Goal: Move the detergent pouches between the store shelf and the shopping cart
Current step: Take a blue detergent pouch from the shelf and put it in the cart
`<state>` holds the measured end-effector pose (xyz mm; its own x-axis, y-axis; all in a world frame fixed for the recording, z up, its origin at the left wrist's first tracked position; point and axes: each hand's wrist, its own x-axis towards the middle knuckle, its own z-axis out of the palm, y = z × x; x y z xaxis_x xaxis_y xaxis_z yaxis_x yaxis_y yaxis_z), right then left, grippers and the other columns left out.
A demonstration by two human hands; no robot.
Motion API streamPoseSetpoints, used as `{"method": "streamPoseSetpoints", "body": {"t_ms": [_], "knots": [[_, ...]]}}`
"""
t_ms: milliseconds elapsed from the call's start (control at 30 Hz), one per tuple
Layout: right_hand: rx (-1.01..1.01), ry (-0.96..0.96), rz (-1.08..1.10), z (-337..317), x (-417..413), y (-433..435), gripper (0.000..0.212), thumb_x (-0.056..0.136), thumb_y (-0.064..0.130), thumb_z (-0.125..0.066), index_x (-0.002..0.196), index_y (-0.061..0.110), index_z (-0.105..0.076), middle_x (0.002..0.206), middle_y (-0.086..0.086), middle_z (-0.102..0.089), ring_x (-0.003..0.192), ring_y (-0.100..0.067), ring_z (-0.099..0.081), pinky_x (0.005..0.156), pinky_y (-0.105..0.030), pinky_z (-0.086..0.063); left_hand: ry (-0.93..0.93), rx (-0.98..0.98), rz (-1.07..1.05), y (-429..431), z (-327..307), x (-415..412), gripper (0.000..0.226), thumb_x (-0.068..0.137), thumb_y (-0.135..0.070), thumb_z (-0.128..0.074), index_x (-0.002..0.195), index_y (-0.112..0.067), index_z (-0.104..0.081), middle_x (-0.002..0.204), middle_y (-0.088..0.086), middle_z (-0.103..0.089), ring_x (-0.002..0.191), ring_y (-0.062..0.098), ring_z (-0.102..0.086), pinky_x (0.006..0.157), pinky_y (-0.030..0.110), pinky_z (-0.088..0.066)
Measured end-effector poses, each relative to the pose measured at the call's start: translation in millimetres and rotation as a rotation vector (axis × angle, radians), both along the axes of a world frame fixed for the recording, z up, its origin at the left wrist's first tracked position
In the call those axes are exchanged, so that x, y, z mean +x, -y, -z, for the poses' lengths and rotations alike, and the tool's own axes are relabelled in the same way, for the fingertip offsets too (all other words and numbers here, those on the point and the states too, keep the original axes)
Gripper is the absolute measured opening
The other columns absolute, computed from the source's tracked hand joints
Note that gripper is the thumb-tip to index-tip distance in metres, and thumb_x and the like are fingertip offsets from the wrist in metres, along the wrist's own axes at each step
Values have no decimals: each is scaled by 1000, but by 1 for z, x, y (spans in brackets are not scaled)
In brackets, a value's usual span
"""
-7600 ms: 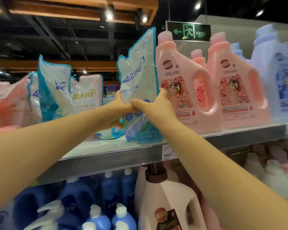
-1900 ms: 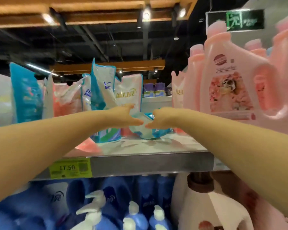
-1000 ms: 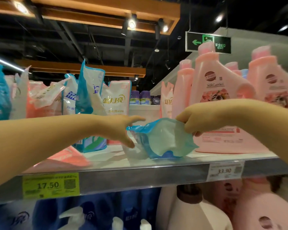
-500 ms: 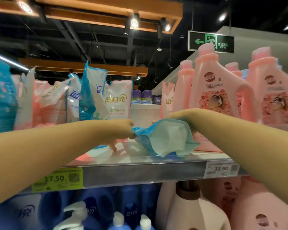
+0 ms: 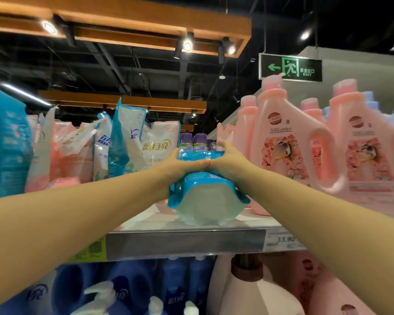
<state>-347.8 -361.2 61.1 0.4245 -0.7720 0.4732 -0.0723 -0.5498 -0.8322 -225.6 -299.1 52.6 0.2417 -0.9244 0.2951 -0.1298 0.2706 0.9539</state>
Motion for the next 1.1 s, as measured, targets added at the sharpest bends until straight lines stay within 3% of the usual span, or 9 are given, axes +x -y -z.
{"method": "streamPoseSetpoints", "body": {"t_ms": [100, 200, 333, 533, 633, 767, 867, 1000, 1100], "knots": [[-203, 192, -34, 5, -3, -5, 94, 73, 15, -79, 144, 32, -19, 132, 0, -51, 107, -17, -60, 94, -38, -51, -2, -231, 37, 2, -4, 2, 64, 73, -5, -74, 127, -21, -42, 113, 6, -64, 91, 21, -67, 65, 29, -59], [-337, 279, -10, 16, 2, -5, 103, 66, 10, -82, 144, 32, -18, 128, 5, -53, 110, -15, -59, 97, -37, -49, -33, -338, 52, 8, -7, 5, 76, 63, 4, -76, 130, -11, -44, 116, 10, -66, 89, 21, -69, 67, 29, -58], [-164, 350, -111, 18, -1, -4, 118, 52, 17, -86, 144, 35, -14, 131, -1, -51, 113, -19, -58, 96, -45, -49, -33, -330, 34, 3, -13, 1, 70, 66, -1, -76, 129, -11, -47, 109, 9, -68, 82, 18, -70, 65, 28, -57], [-19, 127, -163, 31, -13, -3, 101, 57, 27, -88, 136, 28, -26, 122, 4, -58, 107, -17, -61, 94, -42, -51, 77, -118, 35, -6, 10, -8, 69, 64, -41, -77, 126, -28, -49, 117, 3, -66, 105, 26, -64, 93, 47, -50], [-53, 219, -136, 36, -9, -2, 99, 48, 29, -90, 131, 27, -35, 115, 6, -63, 103, -15, -63, 93, -42, -52, 120, -218, -92, -6, 16, -13, 67, 62, -45, -73, 123, -29, -50, 114, 2, -67, 99, 20, -66, 88, 42, -54], [-172, 316, -144, 35, -10, -14, 89, 45, 27, -88, 122, 29, -44, 107, 8, -67, 97, -12, -66, 90, -42, -54, 78, -388, -198, -14, 16, -20, 31, 80, -22, -69, 106, -29, -54, 97, -4, -69, 80, 7, -68, 62, 21, -55], [-207, 408, -156, 24, -20, -34, 83, 57, 13, -87, 125, 29, -42, 108, 7, -67, 96, -13, -67, 89, -43, -54, 175, -483, -234, -34, 0, -29, 40, 77, -26, -71, 112, -30, -53, 99, -7, -69, 87, 10, -67, 76, 29, -56], [-308, 454, -71, 5, -43, -76, 87, 50, 31, -86, 125, 31, -41, 109, 10, -66, 97, -13, -66, 86, -45, -55, 264, -591, -211, -71, -22, -48, 58, 62, -40, -82, 112, -34, -54, 103, -7, -70, 95, 15, -68, 88, 41, -54], [-370, 460, -26, -1, -69, -115, 84, 52, 26, -87, 124, 30, -43, 109, 7, -66, 97, -14, -67, 86, -45, -55, 285, -633, -188, -106, -29, -70, 57, 49, -54, -76, 101, -45, -53, 103, -11, -70, 97, 13, -67, 90, 42, -52]]}}
